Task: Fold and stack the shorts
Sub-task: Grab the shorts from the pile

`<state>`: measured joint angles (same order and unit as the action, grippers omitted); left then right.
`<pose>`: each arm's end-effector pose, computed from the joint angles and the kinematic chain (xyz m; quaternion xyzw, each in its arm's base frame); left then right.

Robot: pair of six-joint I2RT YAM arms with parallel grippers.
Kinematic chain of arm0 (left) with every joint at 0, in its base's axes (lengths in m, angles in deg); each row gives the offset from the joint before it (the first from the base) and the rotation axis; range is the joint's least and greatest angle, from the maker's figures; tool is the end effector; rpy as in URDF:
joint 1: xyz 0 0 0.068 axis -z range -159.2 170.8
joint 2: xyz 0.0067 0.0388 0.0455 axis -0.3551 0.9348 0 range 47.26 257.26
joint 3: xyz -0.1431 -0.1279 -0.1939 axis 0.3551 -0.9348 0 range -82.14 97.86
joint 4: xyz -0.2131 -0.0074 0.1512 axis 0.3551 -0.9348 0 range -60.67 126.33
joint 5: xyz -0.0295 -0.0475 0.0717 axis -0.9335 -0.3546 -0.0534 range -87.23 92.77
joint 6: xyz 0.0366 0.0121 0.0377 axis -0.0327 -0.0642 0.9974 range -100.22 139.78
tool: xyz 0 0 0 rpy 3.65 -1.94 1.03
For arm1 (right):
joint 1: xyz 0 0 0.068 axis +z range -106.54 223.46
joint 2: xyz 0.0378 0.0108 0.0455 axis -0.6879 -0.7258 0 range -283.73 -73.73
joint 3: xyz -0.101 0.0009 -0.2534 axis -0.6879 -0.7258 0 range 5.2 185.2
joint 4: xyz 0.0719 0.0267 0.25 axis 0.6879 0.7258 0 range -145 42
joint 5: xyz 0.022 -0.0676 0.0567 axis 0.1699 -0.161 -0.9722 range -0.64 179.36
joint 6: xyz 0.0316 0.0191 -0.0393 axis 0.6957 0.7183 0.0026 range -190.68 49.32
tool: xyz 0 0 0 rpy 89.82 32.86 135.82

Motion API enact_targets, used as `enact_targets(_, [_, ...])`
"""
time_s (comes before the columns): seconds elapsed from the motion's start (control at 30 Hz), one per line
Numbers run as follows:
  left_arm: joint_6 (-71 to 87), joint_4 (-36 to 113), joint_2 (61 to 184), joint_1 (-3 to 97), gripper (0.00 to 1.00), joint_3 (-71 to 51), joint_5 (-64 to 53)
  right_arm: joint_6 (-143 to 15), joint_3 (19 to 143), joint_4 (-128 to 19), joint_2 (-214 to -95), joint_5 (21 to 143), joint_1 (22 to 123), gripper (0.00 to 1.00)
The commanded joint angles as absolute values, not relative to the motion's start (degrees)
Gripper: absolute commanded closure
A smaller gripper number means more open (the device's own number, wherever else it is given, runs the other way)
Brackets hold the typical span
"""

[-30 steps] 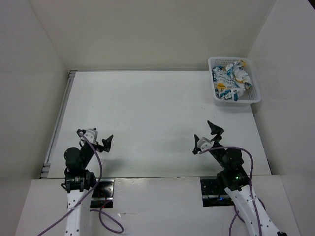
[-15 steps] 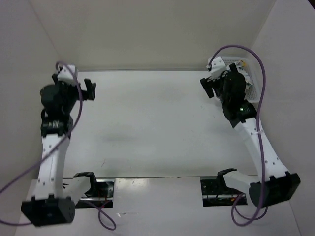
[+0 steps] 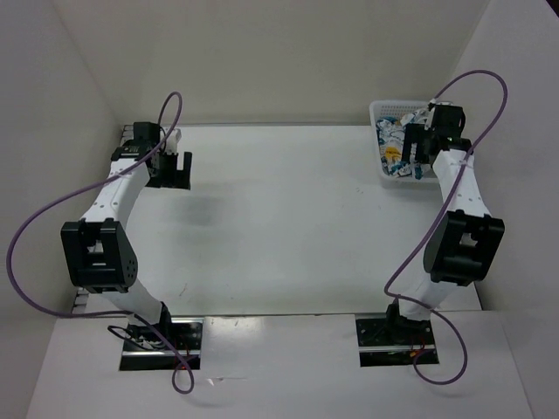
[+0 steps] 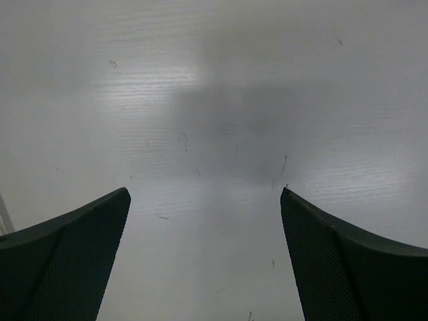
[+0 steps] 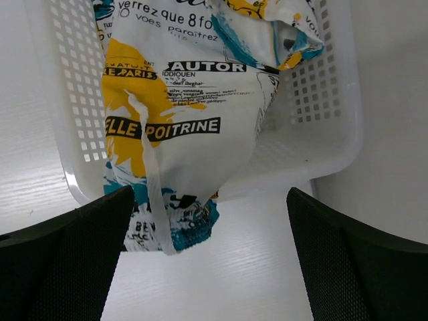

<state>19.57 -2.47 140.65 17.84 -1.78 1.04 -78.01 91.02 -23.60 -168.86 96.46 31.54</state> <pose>0.3552 0.0173 0.2942 -0.0212 0.9447 -0.0065 0.3271 0.3689 -0.0824 0.3247 0.0621 0.9054 -0.1251 0.4010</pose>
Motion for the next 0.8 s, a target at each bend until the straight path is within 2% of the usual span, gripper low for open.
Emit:
enact_targets(0.0, [19.8, -8.6, 140.2, 17.7, 0.00, 1.8, -3.3, -73.0, 95.6, -24.0, -172.6, 95.1, 31.2, 0.00])
enact_targets(0.1, [19.8, -8.0, 140.2, 17.7, 0.00, 2.3, -7.1, -73.0, 97.1, -24.0, -175.5, 92.7, 30.0, 0.00])
enact_targets(0.23, [19.8, -8.6, 141.3, 17.7, 0.00, 2.3, -5.0, -73.0, 97.1, -21.1, -178.1, 85.2, 28.9, 0.00])
enact_targets(0.43, [19.8, -8.6, 142.5, 17.7, 0.00, 4.6, -4.2, -72.0, 94.7, -20.5, -179.7, 84.5, 28.9, 0.00])
enact_targets(0.53, [19.8, -9.1, 142.5, 17.7, 0.00, 4.6, -5.8, -70.7, 94.7, -21.2, -180.4, 86.1, 28.9, 0.25])
enact_targets(0.57, [19.8, -9.1, 142.5, 17.7, 0.00, 4.1, -5.8, -70.7, 95.2, -21.7, -181.1, 86.1, 28.9, 0.45])
enact_targets(0.63, [19.8, -9.1, 142.5, 17.7, 0.00, 4.1, -6.3, -70.7, 96.2, -21.7, -181.1, 86.8, 28.9, 0.66])
enact_targets(0.67, [19.8, -9.1, 141.9, 17.7, 0.00, 3.6, -6.3, -70.7, 97.6, -21.7, -181.1, 86.8, 28.9, 0.84])
enact_targets(0.73, [19.8, -9.1, 141.9, 17.7, 0.00, 3.6, -6.3, -70.1, 99.3, -22.2, -181.1, 86.8, 28.9, 0.99])
enact_targets(0.77, [19.8, -9.1, 141.9, 17.7, 0.00, 3.6, -6.8, -70.1, 101.3, -22.7, -179.9, 86.8, 28.9, 1.00])
